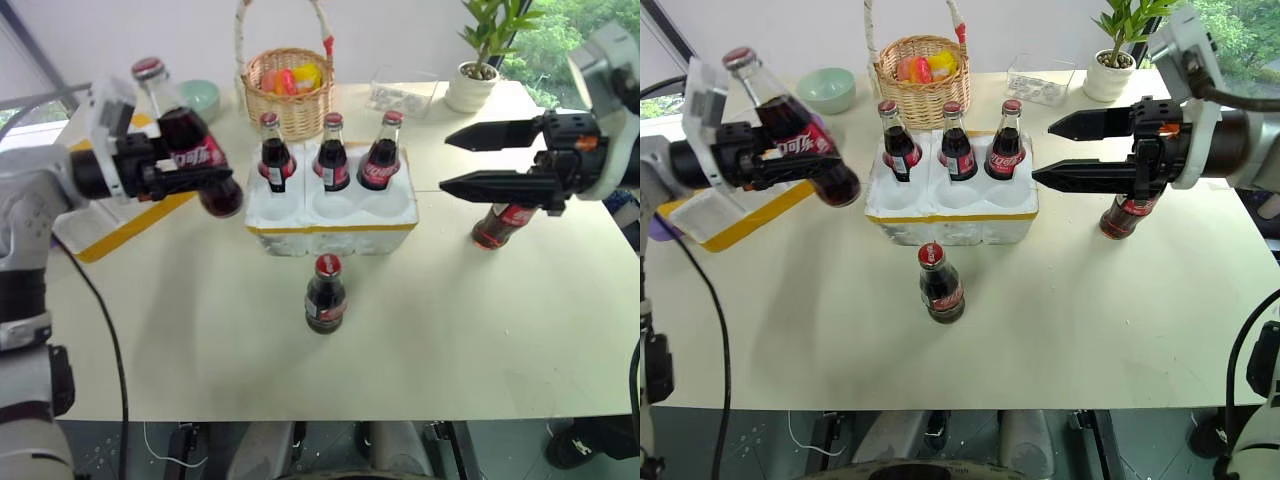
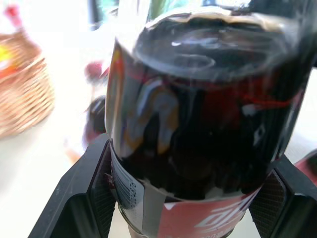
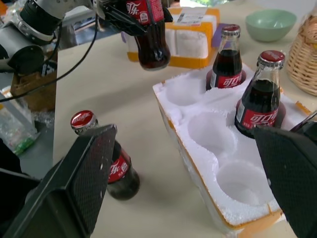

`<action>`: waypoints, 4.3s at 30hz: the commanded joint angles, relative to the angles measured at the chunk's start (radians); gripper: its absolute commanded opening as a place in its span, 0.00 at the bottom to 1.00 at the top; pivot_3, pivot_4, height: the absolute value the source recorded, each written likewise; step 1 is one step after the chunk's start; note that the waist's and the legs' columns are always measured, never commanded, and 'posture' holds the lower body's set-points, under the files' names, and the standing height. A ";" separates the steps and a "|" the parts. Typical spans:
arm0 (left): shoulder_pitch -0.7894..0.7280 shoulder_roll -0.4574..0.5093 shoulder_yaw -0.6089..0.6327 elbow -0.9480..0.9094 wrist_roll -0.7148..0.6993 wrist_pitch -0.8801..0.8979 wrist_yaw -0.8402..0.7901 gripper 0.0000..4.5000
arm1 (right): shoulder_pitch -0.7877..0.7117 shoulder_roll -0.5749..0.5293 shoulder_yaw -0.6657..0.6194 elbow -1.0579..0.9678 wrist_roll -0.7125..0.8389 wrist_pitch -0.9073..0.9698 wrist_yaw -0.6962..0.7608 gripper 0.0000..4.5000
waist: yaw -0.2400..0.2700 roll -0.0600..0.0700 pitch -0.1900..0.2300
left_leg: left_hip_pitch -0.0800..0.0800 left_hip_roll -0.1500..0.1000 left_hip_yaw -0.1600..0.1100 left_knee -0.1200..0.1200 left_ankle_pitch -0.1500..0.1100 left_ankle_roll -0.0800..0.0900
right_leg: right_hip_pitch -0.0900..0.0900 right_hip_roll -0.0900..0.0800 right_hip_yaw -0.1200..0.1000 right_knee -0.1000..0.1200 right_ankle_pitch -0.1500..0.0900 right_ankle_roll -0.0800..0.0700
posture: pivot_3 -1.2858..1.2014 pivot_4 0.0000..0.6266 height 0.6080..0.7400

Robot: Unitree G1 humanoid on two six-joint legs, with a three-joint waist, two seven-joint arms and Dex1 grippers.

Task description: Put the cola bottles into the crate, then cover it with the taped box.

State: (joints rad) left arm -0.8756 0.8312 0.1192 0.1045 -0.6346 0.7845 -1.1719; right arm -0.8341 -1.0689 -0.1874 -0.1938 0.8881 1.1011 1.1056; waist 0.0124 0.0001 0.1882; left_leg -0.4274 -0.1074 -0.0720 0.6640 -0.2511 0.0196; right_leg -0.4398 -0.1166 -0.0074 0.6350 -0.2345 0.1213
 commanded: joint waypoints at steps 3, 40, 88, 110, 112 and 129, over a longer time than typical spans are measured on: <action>-0.183 -0.109 -0.061 0.050 0.000 -0.025 -0.019 0.63 | 0.016 -0.006 -0.054 -0.048 0.019 -0.012 -0.038 1.00 | -0.001 -0.001 0.000 | 0.000 0.000 0.001 0.001 0.000 0.000 | 0.001 0.000 0.000 0.000 0.000 0.001 | 0.52 0.24 0.99; -0.004 -0.208 -0.199 0.262 0.348 -0.459 -0.053 0.63 | 0.103 0.015 -0.103 -0.088 0.073 -0.019 -0.170 1.00 | -0.005 -0.001 0.001 | 0.000 0.000 0.003 0.002 0.000 0.000 | -0.001 -0.001 0.002 0.002 0.001 0.001 | 0.52 0.24 0.99; 0.455 0.185 -0.011 -0.380 0.002 -0.215 -0.243 0.98 | 0.634 0.268 0.113 -0.312 -0.158 -0.413 -0.115 1.00 | -0.002 -0.003 -0.002 | 0.003 0.001 0.003 0.002 -0.002 0.004 | 0.002 0.000 0.003 0.002 0.001 0.000 | 0.52 0.24 0.99; 0.423 0.180 -0.013 -0.406 -0.014 -0.179 -0.200 0.98 | 0.407 0.458 0.417 -0.098 -0.352 -0.528 -0.012 1.00 | -0.001 -0.003 -0.002 | 0.008 0.001 0.003 0.002 -0.002 0.003 | 0.006 0.001 0.003 0.002 0.001 0.000 | 0.52 0.24 0.99; 0.428 0.181 -0.007 -0.416 -0.017 -0.172 -0.196 0.98 | 0.397 0.479 0.422 -0.088 -0.348 -0.521 -0.008 1.00 | -0.002 -0.003 -0.002 | 0.008 0.001 0.003 0.002 -0.002 0.003 | 0.006 0.001 0.003 0.001 0.001 0.000 | 0.52 0.24 0.99; 0.393 0.168 -0.034 -0.377 -0.002 -0.195 -0.175 1.00 | 0.370 0.530 0.421 -0.083 -0.315 -0.457 0.005 0.62 | -0.005 -0.004 -0.002 | 0.008 0.001 0.002 0.001 -0.002 0.002 | 0.006 0.003 0.003 0.001 0.000 0.000 | 0.52 0.24 0.99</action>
State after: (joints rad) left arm -0.4615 0.9979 0.0824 -0.2705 -0.6393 0.6036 -1.3456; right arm -0.4707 -0.5472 0.2442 -0.2347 0.5316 0.6214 1.1026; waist 0.0077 -0.0034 0.1859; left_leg -0.4193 -0.1060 -0.0697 0.6650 -0.2527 0.0221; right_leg -0.4339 -0.1133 -0.0047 0.6364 -0.2341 0.1217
